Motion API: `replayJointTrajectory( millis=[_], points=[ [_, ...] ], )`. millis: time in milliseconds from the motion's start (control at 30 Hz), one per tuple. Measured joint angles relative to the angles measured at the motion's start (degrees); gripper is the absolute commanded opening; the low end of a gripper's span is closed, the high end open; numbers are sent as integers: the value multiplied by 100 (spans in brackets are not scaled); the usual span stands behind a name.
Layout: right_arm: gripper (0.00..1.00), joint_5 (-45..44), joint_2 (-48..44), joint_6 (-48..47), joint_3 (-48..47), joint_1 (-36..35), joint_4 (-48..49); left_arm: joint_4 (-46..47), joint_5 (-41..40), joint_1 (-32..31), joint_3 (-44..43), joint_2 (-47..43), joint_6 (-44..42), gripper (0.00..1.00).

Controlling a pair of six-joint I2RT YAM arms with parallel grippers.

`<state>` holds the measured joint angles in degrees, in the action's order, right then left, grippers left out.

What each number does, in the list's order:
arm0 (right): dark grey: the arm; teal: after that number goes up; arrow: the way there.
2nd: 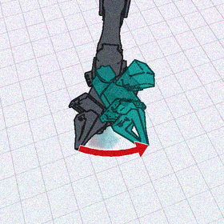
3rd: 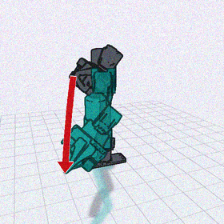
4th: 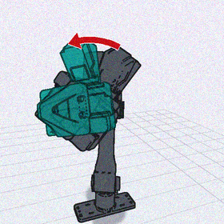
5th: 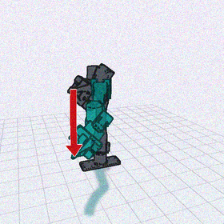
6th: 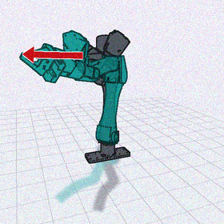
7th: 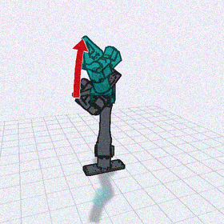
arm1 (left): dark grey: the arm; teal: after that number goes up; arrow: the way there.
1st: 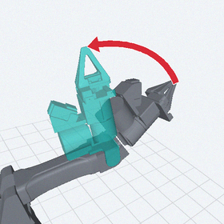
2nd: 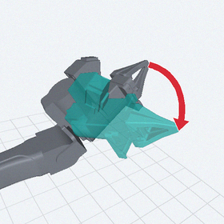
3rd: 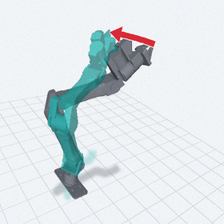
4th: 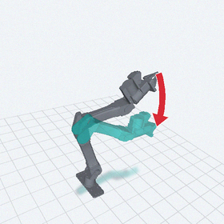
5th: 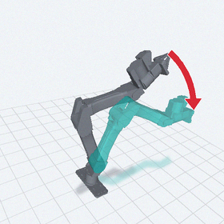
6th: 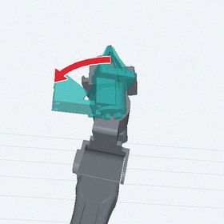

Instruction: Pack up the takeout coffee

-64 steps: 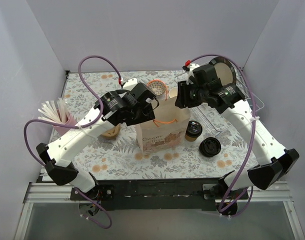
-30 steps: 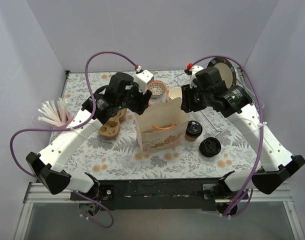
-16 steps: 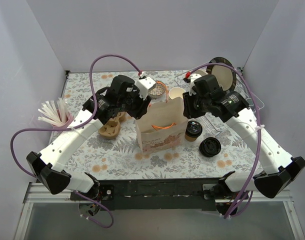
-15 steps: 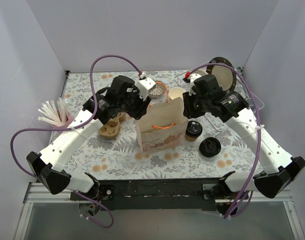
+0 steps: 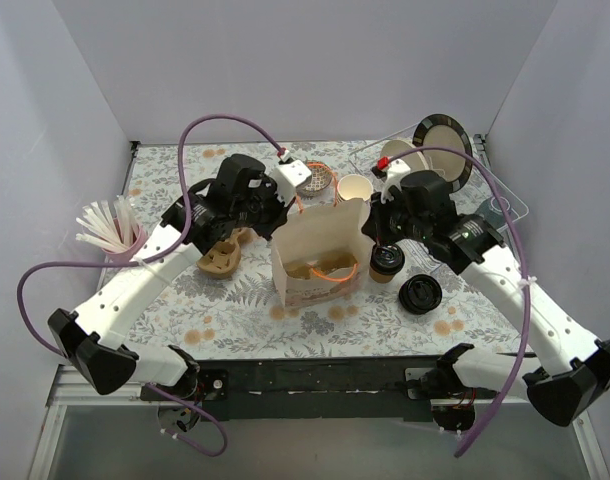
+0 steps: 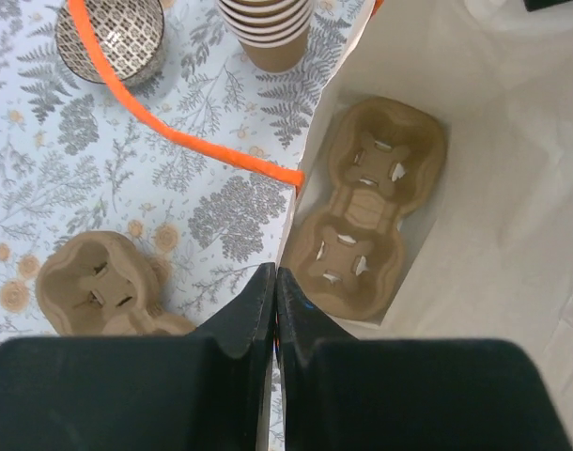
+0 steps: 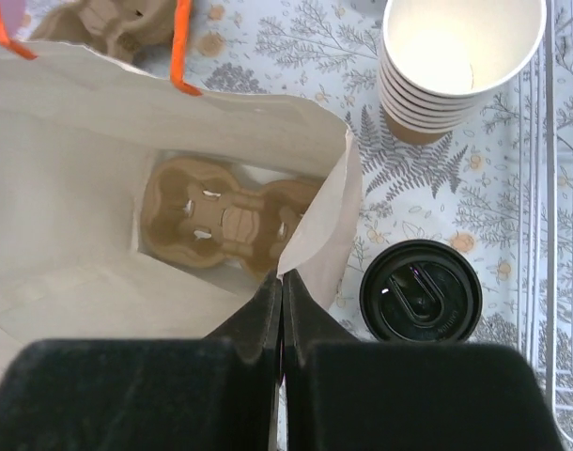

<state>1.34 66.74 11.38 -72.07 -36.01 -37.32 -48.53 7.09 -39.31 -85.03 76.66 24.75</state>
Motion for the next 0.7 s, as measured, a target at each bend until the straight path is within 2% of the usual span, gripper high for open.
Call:
replayJointTrajectory(
  millis=[133, 333, 700],
  points=[
    [1, 81, -509, -31, 531, 0, 649, 299, -94, 0, 57, -155, -195, 0],
    [1, 181, -774, -118, 1113, 0, 1762, 682, -50, 7, 120, -420, -400, 0],
    [1, 378, -1613, -417, 2682, -2, 3338, 839, 258, -11, 975, -1370, -420, 0]
  ],
)
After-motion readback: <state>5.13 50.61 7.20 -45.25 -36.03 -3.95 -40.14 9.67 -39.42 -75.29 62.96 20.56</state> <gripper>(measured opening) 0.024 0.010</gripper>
